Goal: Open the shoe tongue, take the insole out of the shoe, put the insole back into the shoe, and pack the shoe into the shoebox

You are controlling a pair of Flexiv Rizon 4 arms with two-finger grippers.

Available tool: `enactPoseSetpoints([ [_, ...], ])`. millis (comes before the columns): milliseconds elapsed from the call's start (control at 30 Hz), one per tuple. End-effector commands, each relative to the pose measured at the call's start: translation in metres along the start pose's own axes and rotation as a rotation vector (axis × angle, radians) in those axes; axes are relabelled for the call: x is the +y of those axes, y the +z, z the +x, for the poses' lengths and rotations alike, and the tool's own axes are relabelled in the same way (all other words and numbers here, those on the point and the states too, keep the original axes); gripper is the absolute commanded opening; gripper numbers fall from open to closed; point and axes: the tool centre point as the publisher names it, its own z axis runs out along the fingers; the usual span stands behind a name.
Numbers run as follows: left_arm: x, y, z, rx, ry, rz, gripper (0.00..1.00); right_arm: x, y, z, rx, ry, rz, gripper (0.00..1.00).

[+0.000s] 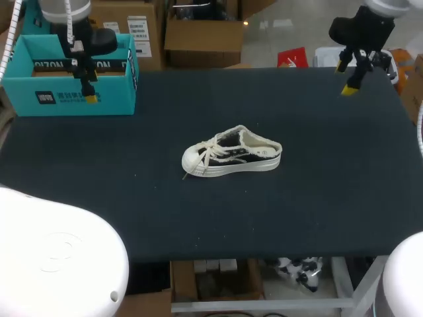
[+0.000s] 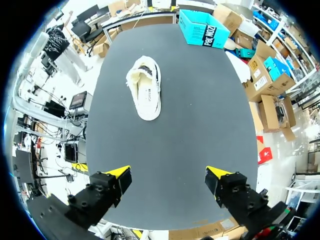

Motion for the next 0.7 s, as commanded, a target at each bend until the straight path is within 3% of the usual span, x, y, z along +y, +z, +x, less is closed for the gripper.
enactPoseSetpoints([
  [33, -0.010, 0.004, 0.001, -0.002, -0.097, -0.001, 1.00, 0.002, 0.021, 0.016, -0.045, 0.017, -0.078, 1.00],
  [267, -0.028, 0.005, 0.020, -0.008, -0.254, 0.012, 1.00, 0.025, 0.046, 0.026, -0.031, 0.066, -0.179, 1.00],
  [533, -0.047, 0.021, 0.036, 0.097, -0.443, 0.040, 1.00, 0.054, 0.075, 0.036, -0.014, 0.088, -0.260, 1.00],
  [633, -0.051, 0.025, 0.040, 0.045, -0.533, 0.001, 1.00, 0.063, 0.082, 0.040, 0.023, 0.107, -0.325, 1.00],
  [700, -0.051, 0.025, 0.040, 0.045, -0.533, 0.001, 1.00, 0.065, 0.082, 0.041, 0.028, 0.110, -0.326, 1.00],
])
